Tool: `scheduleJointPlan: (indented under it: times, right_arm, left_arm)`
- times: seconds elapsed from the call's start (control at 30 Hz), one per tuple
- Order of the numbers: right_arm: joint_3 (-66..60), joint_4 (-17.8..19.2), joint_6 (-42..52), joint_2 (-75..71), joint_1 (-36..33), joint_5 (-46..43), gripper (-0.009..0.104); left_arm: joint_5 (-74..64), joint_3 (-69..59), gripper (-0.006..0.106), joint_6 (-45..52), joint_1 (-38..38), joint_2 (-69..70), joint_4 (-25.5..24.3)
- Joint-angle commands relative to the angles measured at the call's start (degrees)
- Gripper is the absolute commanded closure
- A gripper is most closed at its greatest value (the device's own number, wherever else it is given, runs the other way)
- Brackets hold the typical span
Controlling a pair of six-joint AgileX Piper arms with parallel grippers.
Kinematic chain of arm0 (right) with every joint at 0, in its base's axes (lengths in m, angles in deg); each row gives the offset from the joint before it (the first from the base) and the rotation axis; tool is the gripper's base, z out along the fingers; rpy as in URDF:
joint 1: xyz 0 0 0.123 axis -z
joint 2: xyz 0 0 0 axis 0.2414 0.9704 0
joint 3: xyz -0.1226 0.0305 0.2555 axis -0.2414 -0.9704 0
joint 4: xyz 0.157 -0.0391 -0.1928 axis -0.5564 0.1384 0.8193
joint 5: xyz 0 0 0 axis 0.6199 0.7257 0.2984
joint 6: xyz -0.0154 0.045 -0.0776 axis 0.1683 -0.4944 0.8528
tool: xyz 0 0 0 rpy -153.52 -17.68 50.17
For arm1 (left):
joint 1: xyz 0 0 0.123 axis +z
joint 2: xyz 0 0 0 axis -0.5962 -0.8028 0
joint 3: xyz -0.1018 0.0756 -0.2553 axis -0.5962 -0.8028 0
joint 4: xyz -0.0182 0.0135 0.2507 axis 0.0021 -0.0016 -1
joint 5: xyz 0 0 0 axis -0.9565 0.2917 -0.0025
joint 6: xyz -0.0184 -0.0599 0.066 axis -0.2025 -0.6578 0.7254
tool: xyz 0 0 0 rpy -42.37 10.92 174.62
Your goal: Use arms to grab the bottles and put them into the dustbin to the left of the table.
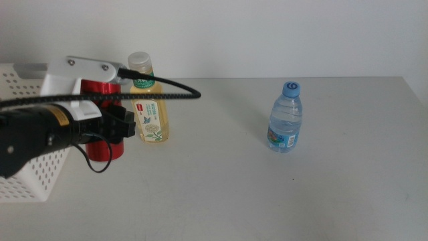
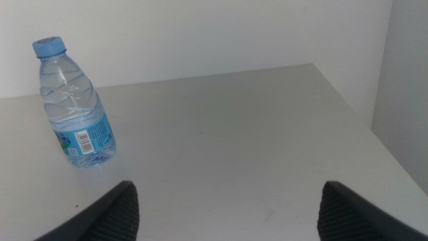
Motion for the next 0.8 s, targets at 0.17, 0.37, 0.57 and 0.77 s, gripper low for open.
scheduleJointPlan:
  times: [0.17, 0.37, 0.57, 0.77]
  right_arm:
    - [0.5, 0.7, 0.3, -1.3, 0.2, -4.2, 0.001]
    - [0.5, 0.7, 0.3, -1.3, 0.2, -4.2, 0.001]
    - [0.5, 0.7, 0.3, -1.3, 0.2, -4.2, 0.001]
    - [0.5, 0.7, 0.3, -1.3, 0.2, -4.2, 0.001]
  left_arm:
    - [-26.6, 18.5, 0.09, 0.2, 3.5, 1.9, -1.5]
    - [-43.0, 32.2, 0.09, 8.2, 16.9, -1.3, 0.7]
    - [-58.0, 46.5, 0.09, 16.5, 27.5, -9.5, 1.1]
    - [-63.7, 55.1, 0.09, 18.3, 32.0, -19.7, 1.2]
